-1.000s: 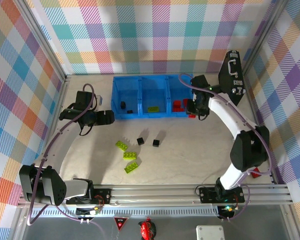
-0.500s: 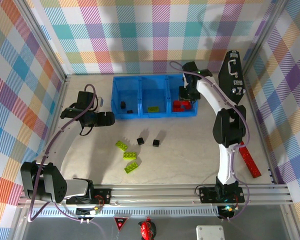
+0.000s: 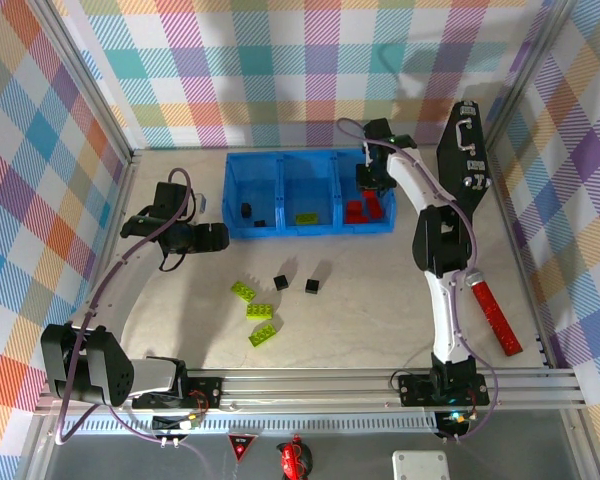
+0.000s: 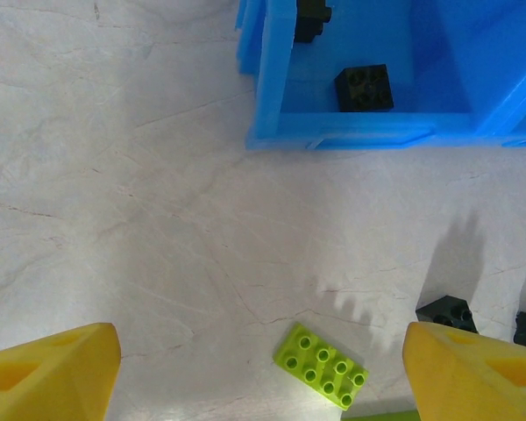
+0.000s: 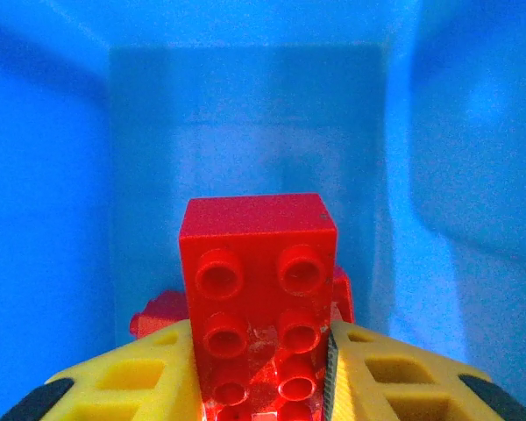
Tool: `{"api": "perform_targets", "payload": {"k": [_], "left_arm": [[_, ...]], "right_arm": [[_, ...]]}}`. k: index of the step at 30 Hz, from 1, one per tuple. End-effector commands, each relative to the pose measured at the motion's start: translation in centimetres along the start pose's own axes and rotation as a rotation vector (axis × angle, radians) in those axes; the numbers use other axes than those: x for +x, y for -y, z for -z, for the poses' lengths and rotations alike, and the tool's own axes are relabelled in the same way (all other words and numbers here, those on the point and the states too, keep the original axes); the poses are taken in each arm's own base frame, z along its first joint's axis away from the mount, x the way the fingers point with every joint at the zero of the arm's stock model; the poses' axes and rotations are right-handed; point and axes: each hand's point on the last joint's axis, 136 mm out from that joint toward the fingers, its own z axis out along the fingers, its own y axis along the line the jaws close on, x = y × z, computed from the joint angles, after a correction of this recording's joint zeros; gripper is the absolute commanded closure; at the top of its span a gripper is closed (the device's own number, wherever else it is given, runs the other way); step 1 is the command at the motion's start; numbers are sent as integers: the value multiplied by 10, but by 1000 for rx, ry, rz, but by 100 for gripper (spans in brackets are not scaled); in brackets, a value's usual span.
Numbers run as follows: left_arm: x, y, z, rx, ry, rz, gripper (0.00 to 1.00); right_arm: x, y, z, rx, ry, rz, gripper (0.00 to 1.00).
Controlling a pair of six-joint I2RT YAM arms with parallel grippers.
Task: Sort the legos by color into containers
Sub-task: Place the lego in the container.
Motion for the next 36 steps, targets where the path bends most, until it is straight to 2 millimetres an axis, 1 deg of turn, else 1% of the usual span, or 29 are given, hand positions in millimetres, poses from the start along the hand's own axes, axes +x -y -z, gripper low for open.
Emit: {"api": "perform_targets", "payload": {"k": [1, 5, 7, 10, 13, 17, 19, 23, 26, 29, 32, 36], "left_arm": [[-2, -5, 6, -19, 20, 31, 16], [-3, -6, 6, -22, 19, 31, 17], [-5, -15, 10, -75, 33, 58, 17], [-7, -18, 16, -65, 67, 71, 17], [-8, -23, 17, -63, 76, 90, 17], [-7, -27, 15, -64, 57, 100, 17], [-7, -30, 15, -78, 55, 100, 17], [-7, -33, 18, -79, 65, 103, 17], [-5, -36, 15, -97, 44, 105, 16], [-4, -39, 13, -110, 30, 104, 18], [-3, -35, 14, -90, 33, 96, 19], [-1, -35, 16, -87, 30, 82, 20]], "right_arm": [[-20, -5, -7, -21, 59, 34, 64], [-26, -11, -21, -45, 69, 49, 64], [-24, -12, -29, -48, 61, 53, 64], [-20, -12, -41, -50, 45, 52, 64], [-17, -13, -46, -58, 32, 50, 63], [-15, -13, -46, -59, 27, 53, 61], [-15, -14, -42, -61, 26, 50, 58], [-17, -16, -25, -71, 35, 35, 50], [-19, -19, -5, -80, 55, 34, 45], [-17, -21, 14, -87, 68, 32, 44], [-12, -24, 35, -96, 80, 30, 43], [7, -28, 58, -130, 80, 5, 43]]}}
